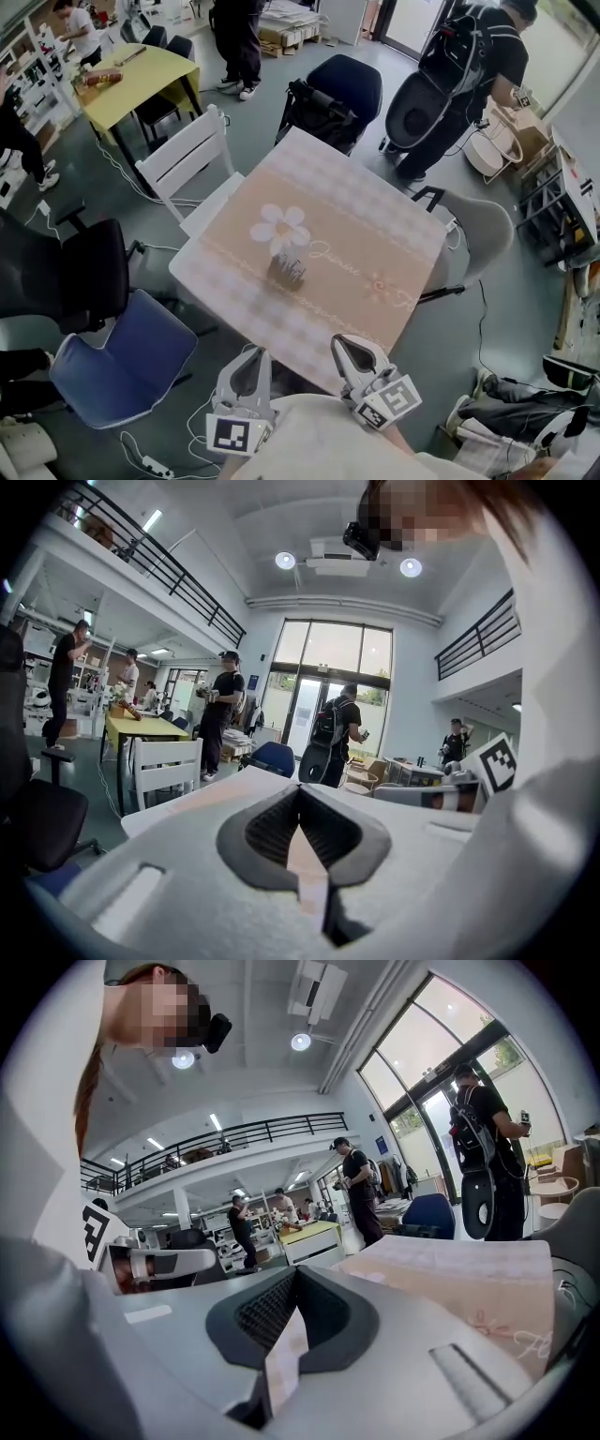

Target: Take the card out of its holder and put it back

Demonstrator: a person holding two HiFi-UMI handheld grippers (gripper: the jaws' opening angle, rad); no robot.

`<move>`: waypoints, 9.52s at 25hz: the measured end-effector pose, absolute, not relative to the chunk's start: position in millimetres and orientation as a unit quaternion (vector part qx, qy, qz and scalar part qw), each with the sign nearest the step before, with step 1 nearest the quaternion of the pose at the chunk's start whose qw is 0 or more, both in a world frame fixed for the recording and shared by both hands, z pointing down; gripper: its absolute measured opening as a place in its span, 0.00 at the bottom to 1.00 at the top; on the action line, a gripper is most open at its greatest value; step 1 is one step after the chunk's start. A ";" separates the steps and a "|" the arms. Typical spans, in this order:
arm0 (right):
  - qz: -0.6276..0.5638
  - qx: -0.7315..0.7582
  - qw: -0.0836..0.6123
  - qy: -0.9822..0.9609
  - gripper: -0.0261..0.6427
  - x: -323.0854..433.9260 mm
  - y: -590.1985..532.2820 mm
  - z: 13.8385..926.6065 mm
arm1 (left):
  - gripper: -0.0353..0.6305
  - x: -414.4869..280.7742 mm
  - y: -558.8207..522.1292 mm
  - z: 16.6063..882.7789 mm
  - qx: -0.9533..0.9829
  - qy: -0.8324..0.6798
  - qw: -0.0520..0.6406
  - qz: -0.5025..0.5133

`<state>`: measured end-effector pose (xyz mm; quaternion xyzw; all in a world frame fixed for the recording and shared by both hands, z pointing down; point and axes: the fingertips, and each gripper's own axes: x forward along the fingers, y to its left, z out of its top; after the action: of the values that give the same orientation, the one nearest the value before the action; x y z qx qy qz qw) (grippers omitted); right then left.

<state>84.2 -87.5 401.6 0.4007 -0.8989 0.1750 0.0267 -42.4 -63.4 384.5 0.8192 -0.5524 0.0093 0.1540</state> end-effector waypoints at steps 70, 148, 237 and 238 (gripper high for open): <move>0.211 0.361 0.156 -0.895 0.06 17.7 -263.7 563.1 | 0.06 -84.2 -67.2 408.9 0.767 -0.609 0.198 0.024; 0.071 0.461 -0.025 -0.884 0.06 55.2 -129.5 347.6 | 0.06 -165.0 -45.1 380.3 0.794 -0.600 0.094 0.022; 0.117 0.429 0.008 -0.895 0.06 36.8 -62.5 373.3 | 0.06 -158.9 -41.6 367.6 0.829 -0.542 0.137 -0.009; 0.117 0.429 0.009 -0.896 0.06 36.6 -62.6 372.8 | 0.06 -159.4 -41.8 367.0 0.829 -0.543 0.135 -0.008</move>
<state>36.6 -62.6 372.8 0.4293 -0.8956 0.1165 0.0086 -159.4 -41.8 367.0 0.8289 -0.5427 -0.0084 0.1351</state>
